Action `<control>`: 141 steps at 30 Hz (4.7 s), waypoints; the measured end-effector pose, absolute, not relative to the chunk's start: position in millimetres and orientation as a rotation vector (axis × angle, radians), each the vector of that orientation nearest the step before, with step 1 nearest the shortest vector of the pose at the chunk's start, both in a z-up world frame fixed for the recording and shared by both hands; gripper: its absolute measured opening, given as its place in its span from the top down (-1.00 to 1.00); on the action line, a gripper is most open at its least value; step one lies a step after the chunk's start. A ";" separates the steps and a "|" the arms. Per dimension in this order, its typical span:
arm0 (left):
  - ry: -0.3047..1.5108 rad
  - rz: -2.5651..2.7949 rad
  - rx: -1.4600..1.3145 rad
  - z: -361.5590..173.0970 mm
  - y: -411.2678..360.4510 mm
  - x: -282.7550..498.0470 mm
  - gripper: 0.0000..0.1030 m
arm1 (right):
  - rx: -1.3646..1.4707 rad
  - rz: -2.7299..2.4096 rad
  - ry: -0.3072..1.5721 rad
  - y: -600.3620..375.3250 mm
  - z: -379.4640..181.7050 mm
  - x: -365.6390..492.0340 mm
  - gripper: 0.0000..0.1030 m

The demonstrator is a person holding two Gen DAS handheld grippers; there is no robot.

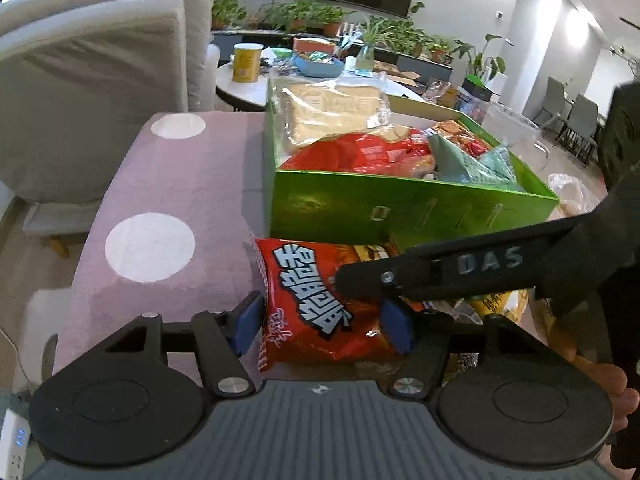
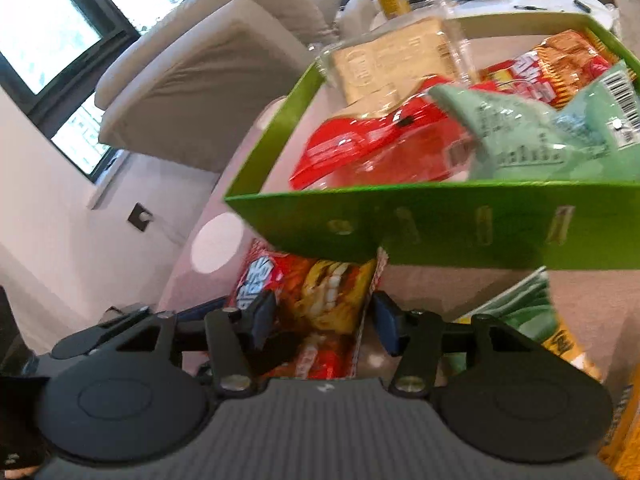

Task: Organize snacks
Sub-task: 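Grasp the red teeth-graphic chip bag with both grippers, then lift the red chip bag with both grippers over the box, then open both grippers to drop the red chip bag and withdraw, then reach the right gripper toward the yellow-wrapped bread bag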

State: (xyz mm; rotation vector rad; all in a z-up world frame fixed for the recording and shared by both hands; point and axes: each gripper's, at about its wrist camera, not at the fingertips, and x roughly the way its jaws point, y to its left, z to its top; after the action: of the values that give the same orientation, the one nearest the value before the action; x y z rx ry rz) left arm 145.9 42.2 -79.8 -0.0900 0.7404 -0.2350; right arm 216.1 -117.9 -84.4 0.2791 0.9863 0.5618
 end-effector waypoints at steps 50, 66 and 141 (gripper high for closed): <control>0.463 -0.241 0.106 21.4 -12.9 222.0 0.02 | 0.187 0.542 0.532 -150.4 1.5 269.4 -0.23; 0.517 -0.213 0.138 -12.3 -17.5 286.3 0.02 | 0.154 0.541 0.573 -147.3 -29.7 320.6 -0.23; 0.588 -0.040 -0.007 -32.2 19.5 30.8 -0.65 | 0.099 0.346 0.527 -174.8 -16.0 71.1 -0.24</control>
State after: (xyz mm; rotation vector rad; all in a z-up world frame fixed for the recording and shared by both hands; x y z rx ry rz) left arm 30.8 19.5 -32.2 -0.0073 0.5878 -0.0402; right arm 71.1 -174.8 -16.0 0.0985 0.5275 0.3461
